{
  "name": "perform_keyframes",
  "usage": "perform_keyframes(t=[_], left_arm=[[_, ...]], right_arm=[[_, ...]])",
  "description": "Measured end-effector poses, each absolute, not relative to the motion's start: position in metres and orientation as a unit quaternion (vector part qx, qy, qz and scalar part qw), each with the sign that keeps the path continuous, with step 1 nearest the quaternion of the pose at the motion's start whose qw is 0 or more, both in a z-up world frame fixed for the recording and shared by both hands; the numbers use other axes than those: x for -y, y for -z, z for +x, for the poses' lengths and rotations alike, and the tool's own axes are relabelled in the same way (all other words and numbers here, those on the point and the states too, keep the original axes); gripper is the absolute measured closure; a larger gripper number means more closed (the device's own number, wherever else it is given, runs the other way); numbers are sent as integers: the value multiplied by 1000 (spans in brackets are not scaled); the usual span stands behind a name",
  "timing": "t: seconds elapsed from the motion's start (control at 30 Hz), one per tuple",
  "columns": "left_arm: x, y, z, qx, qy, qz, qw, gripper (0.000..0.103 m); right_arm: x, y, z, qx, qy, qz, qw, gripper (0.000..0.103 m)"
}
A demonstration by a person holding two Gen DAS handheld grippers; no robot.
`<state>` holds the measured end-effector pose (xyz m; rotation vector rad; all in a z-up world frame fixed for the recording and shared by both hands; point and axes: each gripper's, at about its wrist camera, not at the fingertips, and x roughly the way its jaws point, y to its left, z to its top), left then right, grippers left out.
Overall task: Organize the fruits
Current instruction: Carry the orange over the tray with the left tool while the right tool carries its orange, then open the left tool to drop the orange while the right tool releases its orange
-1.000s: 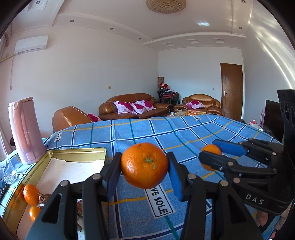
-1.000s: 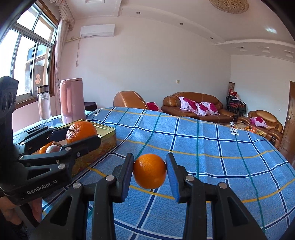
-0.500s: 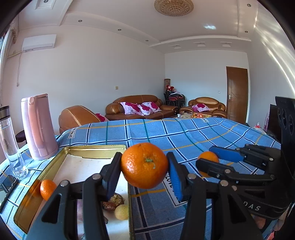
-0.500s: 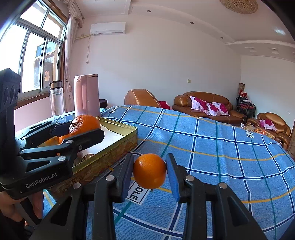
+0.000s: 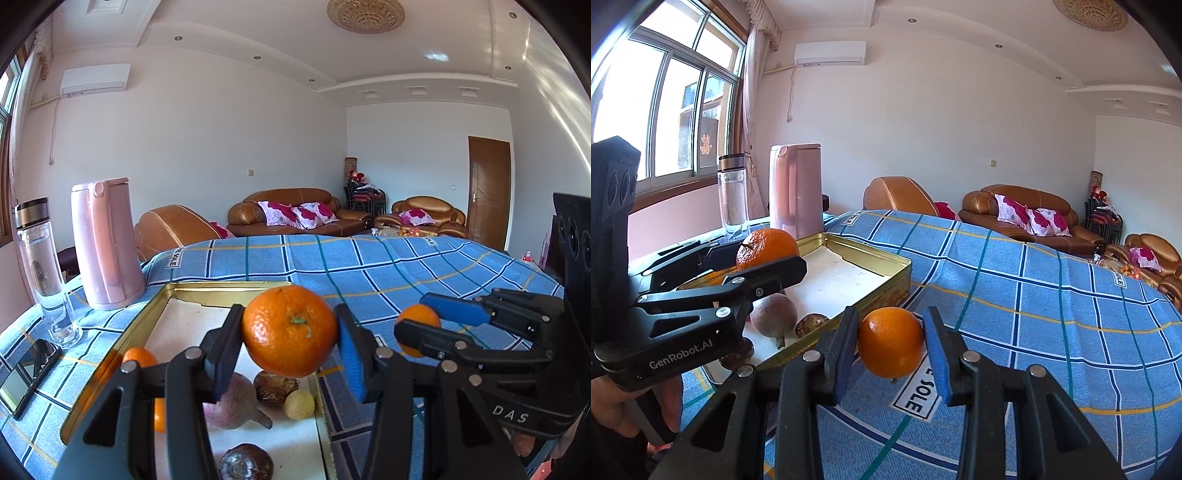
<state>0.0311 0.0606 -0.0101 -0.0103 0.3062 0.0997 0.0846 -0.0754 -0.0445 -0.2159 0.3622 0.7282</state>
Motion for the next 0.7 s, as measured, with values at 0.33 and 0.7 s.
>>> perform_keyframes(t=[0.33,0.7], left_arm=[[-95,15,22,-162,-87,-17,983,53],[-123,23,13,-174,-115,-28,978,53]], right_arm=[[40,45,76,-177,-387,-116,897,65],[8,49,68,-177,-413,-134,883,65]])
